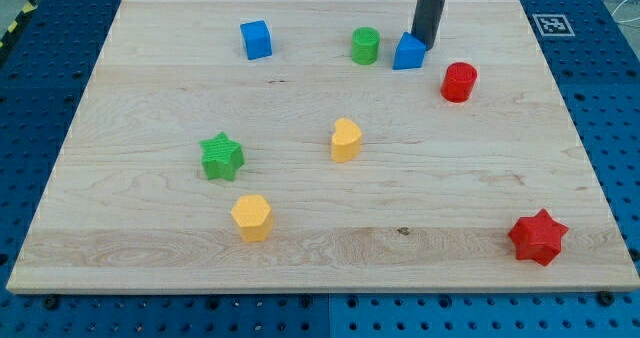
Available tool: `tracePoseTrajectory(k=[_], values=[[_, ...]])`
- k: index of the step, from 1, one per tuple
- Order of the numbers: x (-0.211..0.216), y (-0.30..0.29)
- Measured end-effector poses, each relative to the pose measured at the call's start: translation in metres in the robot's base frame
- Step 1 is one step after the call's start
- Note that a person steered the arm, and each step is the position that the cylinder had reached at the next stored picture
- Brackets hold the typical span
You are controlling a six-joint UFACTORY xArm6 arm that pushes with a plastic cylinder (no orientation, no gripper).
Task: Slide the blue triangle to the green circle
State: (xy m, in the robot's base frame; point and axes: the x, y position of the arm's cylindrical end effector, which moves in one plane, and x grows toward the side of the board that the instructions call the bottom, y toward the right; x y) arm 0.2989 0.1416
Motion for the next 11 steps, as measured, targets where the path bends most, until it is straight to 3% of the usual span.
tracePoseTrajectory(k=[1,3,4,7,11], values=[[0.018,0.046],[0.035,0.052],[0.016,0.037],[0.032,0.017],[0.016,-0.02]])
